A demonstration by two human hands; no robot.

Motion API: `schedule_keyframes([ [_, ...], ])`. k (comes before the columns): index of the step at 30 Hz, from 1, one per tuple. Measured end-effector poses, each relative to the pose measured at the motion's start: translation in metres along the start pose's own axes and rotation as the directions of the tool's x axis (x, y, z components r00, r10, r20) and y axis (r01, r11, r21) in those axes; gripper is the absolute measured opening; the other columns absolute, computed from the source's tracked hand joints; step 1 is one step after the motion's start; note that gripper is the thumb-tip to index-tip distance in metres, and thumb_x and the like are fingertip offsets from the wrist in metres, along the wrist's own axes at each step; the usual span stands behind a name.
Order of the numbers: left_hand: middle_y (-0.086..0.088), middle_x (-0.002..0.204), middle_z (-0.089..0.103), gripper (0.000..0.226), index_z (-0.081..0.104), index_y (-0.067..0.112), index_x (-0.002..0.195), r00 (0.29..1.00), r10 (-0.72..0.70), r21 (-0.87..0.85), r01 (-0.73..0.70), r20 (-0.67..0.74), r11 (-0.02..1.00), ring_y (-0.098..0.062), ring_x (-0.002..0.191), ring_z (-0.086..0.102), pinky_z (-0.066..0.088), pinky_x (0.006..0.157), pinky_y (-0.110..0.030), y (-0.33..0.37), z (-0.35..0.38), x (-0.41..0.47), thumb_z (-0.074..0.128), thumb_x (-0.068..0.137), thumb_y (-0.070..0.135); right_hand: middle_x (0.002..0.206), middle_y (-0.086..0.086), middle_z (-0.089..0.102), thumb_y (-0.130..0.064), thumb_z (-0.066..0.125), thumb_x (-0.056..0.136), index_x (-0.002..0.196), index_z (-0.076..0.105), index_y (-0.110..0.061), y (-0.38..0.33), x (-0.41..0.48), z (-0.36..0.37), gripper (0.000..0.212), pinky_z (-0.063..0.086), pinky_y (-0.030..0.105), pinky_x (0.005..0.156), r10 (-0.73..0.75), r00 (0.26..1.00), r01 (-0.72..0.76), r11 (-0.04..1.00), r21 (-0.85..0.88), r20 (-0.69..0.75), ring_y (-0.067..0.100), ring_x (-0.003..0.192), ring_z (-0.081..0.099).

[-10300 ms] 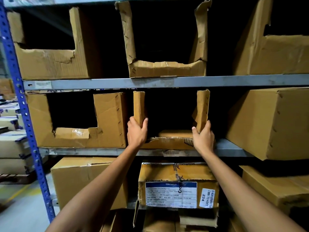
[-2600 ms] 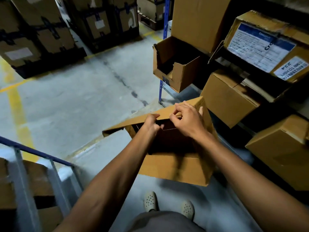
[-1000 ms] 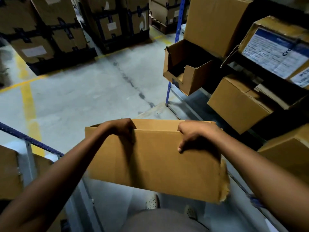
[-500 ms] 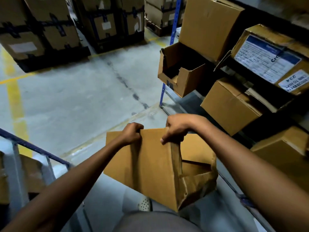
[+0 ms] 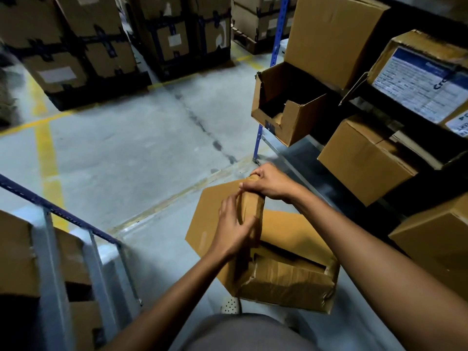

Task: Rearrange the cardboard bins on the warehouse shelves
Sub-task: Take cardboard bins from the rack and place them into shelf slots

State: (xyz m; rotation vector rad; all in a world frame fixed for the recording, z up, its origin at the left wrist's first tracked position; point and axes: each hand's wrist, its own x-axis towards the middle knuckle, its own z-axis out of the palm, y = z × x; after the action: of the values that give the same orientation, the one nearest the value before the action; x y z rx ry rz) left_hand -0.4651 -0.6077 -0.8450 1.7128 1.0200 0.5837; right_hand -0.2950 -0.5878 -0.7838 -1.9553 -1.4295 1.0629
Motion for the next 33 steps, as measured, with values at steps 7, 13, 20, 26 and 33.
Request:
schedule_keyframes([
  [7,-0.007,0.152,0.037,0.089,0.024,0.017,0.152,0.981,-0.016,0.172,0.050,-0.193,0.984,-0.024,0.137,0.038,0.031,0.106,-0.025,0.022,0.007,0.003,0.062,0.073,0.002,0.055,0.009,0.051,-0.037,0.068,0.076,0.060,0.057,-0.005,-0.020,0.014,0.008,0.037,0.038,0.037,0.053,-0.065,0.980,0.063,0.998,-0.018,-0.186,0.022,0.052,0.046],
  [13,-0.007,0.110,0.068,0.067,0.053,0.019,0.129,0.935,0.060,0.175,0.002,-0.348,0.985,-0.030,0.095,0.063,0.047,0.074,-0.031,0.029,-0.015,0.038,0.055,0.067,-0.004,0.069,-0.001,0.063,-0.070,0.048,0.081,0.071,0.058,-0.017,-0.012,0.015,-0.004,0.055,0.049,0.036,0.061,-0.030,0.867,-0.032,0.993,-0.116,-0.498,0.020,0.071,0.061],
  [20,-0.008,0.103,0.069,0.053,0.062,0.018,0.117,0.886,-0.062,0.136,0.139,-0.459,0.981,-0.031,0.097,0.062,0.046,0.075,-0.031,0.034,-0.058,0.082,0.051,0.068,0.000,0.143,0.014,0.041,-0.037,0.062,0.084,0.118,0.056,-0.018,0.063,-0.036,-0.011,0.039,0.017,0.060,0.112,-0.067,0.666,-0.402,0.807,-0.433,-0.743,0.031,0.138,0.031],
  [26,-0.008,0.103,0.068,0.050,0.063,0.020,0.116,0.877,-0.155,0.119,0.232,-0.454,0.965,-0.032,0.099,0.062,0.048,0.080,-0.035,0.031,-0.068,0.097,0.050,0.072,-0.001,0.143,0.019,0.043,-0.028,0.076,0.077,0.141,0.030,-0.015,0.107,-0.059,-0.001,0.080,0.045,0.047,0.100,0.591,0.561,-0.480,0.802,0.354,-0.579,0.038,0.124,0.048],
  [33,-0.009,0.119,0.061,0.052,0.049,0.020,0.126,0.966,-0.020,0.391,0.123,-0.257,0.912,-0.035,0.104,0.058,0.041,0.075,-0.034,0.044,-0.026,0.081,0.058,0.077,0.007,0.104,0.008,0.064,-0.013,0.062,0.081,0.105,0.055,-0.015,0.097,-0.054,0.011,0.025,0.054,0.041,0.082,0.664,0.514,-0.563,0.739,0.370,-0.543,0.031,0.093,0.063],
])
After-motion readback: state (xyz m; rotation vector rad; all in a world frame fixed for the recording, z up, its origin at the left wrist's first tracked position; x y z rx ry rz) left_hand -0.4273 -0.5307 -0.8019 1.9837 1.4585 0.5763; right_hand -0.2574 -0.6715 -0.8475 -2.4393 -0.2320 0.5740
